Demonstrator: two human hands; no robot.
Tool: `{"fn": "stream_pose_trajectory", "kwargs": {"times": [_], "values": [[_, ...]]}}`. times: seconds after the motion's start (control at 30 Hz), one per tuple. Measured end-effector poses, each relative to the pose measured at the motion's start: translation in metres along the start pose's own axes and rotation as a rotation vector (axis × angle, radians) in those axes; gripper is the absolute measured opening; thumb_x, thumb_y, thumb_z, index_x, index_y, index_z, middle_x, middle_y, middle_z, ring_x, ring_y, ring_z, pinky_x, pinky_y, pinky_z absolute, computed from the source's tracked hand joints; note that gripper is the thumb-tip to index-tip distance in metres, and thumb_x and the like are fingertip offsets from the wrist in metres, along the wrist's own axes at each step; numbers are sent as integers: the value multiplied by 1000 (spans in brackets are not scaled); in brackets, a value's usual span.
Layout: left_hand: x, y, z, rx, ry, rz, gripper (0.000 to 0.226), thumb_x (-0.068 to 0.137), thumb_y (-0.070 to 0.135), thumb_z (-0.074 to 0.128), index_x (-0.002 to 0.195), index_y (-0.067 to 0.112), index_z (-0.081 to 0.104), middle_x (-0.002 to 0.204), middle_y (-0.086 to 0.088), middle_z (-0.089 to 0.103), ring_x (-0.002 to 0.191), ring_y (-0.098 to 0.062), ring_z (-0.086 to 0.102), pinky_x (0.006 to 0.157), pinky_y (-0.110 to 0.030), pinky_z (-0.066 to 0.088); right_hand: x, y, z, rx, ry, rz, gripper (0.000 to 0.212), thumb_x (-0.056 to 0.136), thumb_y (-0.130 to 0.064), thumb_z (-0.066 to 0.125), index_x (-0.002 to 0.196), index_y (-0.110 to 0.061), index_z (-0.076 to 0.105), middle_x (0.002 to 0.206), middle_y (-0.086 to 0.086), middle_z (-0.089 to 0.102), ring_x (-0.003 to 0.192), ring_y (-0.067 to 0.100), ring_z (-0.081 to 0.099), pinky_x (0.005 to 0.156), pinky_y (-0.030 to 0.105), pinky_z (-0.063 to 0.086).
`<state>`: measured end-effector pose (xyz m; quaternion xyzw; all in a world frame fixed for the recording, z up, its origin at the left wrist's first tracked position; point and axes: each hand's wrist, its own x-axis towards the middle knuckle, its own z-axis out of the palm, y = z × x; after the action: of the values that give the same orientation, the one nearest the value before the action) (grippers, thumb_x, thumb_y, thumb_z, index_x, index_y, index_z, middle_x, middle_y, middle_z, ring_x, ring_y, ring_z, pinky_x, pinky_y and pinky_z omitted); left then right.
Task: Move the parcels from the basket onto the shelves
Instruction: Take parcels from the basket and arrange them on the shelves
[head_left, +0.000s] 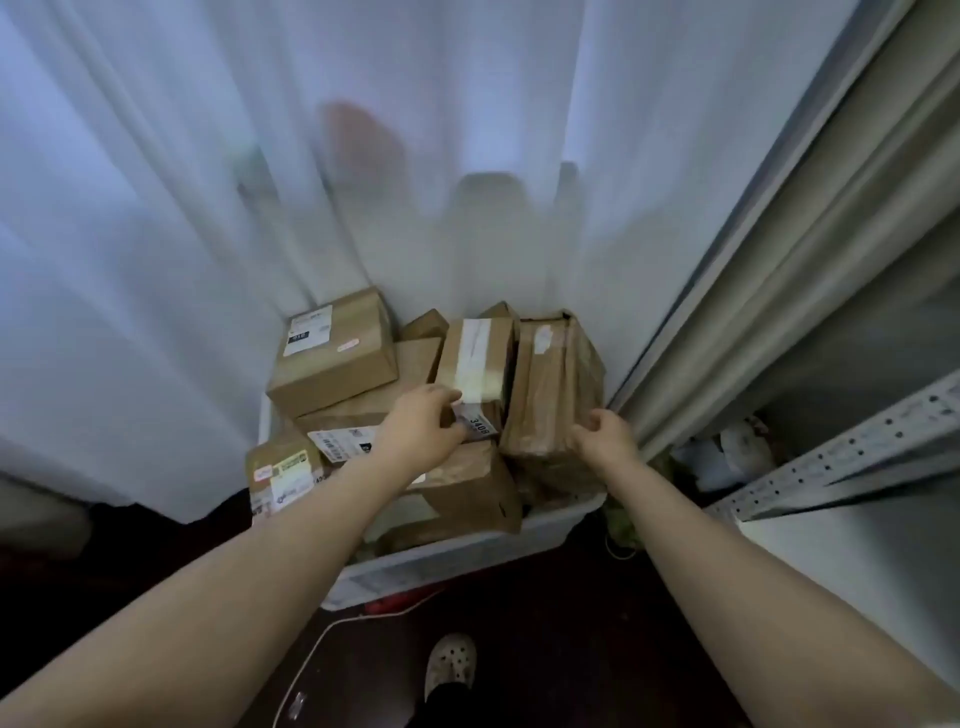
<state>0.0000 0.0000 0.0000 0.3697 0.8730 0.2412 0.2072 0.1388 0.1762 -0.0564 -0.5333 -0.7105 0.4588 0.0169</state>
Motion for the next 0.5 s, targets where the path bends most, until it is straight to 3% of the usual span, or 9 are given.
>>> {"fn": "stream_pose_trajectory", "kwargs": {"times": [0.1, 0.23, 0.33, 0.4, 0.5], "values": [[34, -9, 9, 125, -35, 77, 58, 91, 25, 57, 145, 18, 37, 153, -4, 31, 141, -20, 26, 114, -33, 23, 21, -3, 14, -4, 2, 51, 51, 98, -29, 51, 141, -2, 40, 138, 15, 50, 123, 30, 51, 100, 36, 45], [66, -11, 23, 235, -108, 151, 66, 92, 30, 56, 150, 22, 25, 159, -3, 16, 145, -22, 14, 117, -36, 18, 47, 6, 28, 54, 19, 107, 62, 94, -39, 56, 143, -5, 37, 141, 13, 47, 126, 31, 48, 103, 37, 42], [79, -7, 32, 270, -94, 233, 63, 92, 28, 56, 149, 18, 29, 157, -6, 22, 145, -22, 17, 118, -35, 17, 56, 19, 34, 133, -12, 134, 61, 94, -42, 55, 142, -8, 40, 137, 11, 51, 123, 30, 50, 103, 40, 43], [83, -2, 37, 218, -61, 283, 60, 91, 24, 57, 146, 16, 35, 153, -6, 31, 142, -22, 24, 117, -34, 20, 56, 22, 36, 200, -19, 123, 51, 96, -41, 51, 136, -9, 48, 127, 10, 57, 116, 30, 55, 94, 39, 50], [83, 10, 42, 130, -16, 314, 53, 89, 18, 59, 140, 13, 45, 145, -4, 42, 137, -20, 34, 113, -33, 27, 55, 28, 28, 250, 75, 66, 44, 99, -41, 44, 126, -8, 57, 115, 8, 62, 109, 30, 59, 92, 45, 51]]}}
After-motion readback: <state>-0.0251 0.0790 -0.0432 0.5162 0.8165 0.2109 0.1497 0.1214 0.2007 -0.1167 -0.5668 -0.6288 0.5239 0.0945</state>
